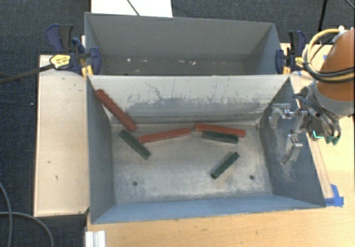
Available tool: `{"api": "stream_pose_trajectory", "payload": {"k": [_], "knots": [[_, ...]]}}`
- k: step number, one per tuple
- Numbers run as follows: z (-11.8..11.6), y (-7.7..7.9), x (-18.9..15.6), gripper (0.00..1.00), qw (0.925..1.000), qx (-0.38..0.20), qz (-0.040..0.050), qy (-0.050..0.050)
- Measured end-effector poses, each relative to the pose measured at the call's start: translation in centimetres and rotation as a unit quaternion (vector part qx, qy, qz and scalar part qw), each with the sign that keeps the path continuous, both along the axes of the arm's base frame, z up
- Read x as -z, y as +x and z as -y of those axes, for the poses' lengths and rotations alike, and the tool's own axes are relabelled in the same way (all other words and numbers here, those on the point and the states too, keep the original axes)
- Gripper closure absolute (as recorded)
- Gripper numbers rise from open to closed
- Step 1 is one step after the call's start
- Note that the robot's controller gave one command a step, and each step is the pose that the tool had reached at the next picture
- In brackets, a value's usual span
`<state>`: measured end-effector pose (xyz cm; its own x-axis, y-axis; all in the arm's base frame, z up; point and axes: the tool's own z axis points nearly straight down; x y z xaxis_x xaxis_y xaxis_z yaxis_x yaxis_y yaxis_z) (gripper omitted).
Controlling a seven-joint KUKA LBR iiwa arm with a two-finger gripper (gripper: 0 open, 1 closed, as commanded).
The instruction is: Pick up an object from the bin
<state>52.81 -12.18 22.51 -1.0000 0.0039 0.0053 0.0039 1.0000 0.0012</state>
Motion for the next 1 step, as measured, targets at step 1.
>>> {"api": "stream_pose_trajectory", "payload": {"k": [1], "knots": [[-0.05,0.16,-0.45,0.00,1.0000,-0.002,0.0041,-0.001]]}}
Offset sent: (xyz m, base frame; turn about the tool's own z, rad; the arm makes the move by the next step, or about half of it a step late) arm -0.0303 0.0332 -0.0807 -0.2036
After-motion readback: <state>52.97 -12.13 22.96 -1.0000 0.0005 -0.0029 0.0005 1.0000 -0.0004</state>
